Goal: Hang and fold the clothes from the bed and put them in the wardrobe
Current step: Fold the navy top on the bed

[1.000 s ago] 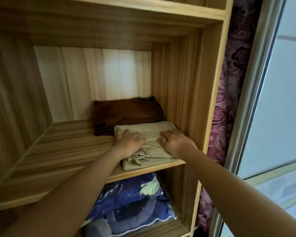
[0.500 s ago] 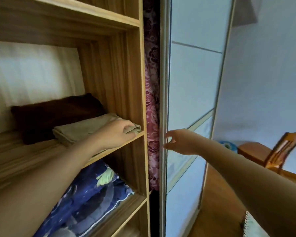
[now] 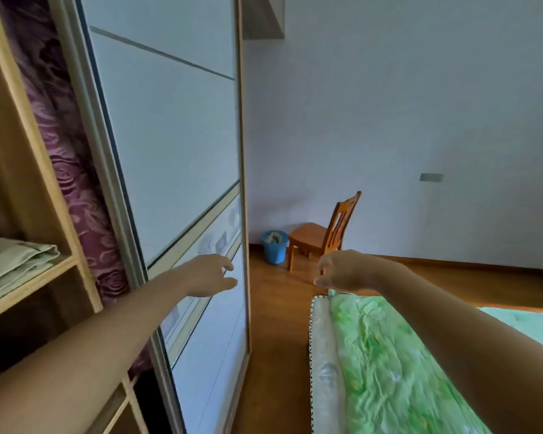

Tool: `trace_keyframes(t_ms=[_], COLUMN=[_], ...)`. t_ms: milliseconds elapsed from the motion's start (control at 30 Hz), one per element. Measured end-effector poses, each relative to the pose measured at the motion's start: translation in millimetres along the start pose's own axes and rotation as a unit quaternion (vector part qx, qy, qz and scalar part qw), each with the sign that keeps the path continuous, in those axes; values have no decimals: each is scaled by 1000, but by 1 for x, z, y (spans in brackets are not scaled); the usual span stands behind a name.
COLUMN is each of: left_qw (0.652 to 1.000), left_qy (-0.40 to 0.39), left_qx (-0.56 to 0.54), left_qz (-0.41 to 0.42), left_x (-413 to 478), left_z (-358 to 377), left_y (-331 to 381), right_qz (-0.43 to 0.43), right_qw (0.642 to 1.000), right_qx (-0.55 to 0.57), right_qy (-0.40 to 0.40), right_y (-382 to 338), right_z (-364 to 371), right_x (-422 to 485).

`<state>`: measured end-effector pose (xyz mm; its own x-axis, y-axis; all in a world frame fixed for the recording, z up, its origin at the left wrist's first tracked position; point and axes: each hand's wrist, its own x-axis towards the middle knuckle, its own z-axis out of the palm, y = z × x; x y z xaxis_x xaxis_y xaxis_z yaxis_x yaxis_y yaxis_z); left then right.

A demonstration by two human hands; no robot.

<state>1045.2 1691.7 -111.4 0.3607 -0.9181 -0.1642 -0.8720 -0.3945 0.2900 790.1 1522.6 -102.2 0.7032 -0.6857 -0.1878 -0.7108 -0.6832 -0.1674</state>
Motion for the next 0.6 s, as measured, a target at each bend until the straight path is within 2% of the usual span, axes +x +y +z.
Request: trace_keyframes(t_ms=[267, 600], left_qw=[997, 995], left_qy=[-11, -48], left_qx=[55, 68], left_qz=[46, 50], left_x=[145, 344], left_z=[26, 29], left_y=[44, 65], right_qz=[84, 103], right_qw=[996, 994], right_qx=[37, 45], right_qy=[-14, -17], right_y=[81, 175], right_z=[1, -16], right_x=[85, 238])
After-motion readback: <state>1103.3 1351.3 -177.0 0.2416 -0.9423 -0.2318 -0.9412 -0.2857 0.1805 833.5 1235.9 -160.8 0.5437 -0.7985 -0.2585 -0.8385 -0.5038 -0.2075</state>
